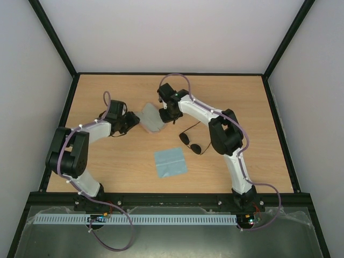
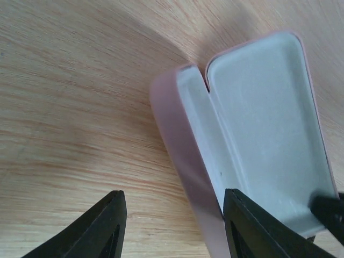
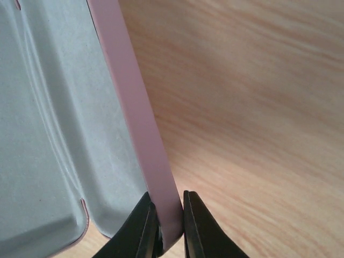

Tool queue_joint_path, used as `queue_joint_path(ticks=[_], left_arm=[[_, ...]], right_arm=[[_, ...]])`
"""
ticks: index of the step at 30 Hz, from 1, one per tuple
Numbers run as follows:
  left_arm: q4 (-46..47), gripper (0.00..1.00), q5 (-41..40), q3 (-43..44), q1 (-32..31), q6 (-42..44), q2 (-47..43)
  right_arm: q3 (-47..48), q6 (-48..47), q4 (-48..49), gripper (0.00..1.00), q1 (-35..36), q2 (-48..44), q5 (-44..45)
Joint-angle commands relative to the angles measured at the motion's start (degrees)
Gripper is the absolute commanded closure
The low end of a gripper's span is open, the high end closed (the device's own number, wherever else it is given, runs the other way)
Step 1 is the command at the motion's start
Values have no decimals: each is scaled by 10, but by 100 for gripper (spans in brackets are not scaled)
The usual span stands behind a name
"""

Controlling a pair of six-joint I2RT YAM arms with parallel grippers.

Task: Organize the sunglasses
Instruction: Adjust the sunglasses case at the center of the board.

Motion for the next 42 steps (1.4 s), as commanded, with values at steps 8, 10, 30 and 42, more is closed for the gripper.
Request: queue_joint_path(ticks=[8,10,30,42], left_arm=[[2,47,0,-23,-8,3,-38],[-1,47,0,-24,-9,3,-43],[-58,41,-28,-34,65,29,-99],[-18,42,-25,48,64,15,39]], right_arm=[[93,-104,10,89,0,39,119],[93,-128,22,88,1,41,131],[-65,-312,176,81,44,-50,99],[-14,-217,105,32,48,-78,149]])
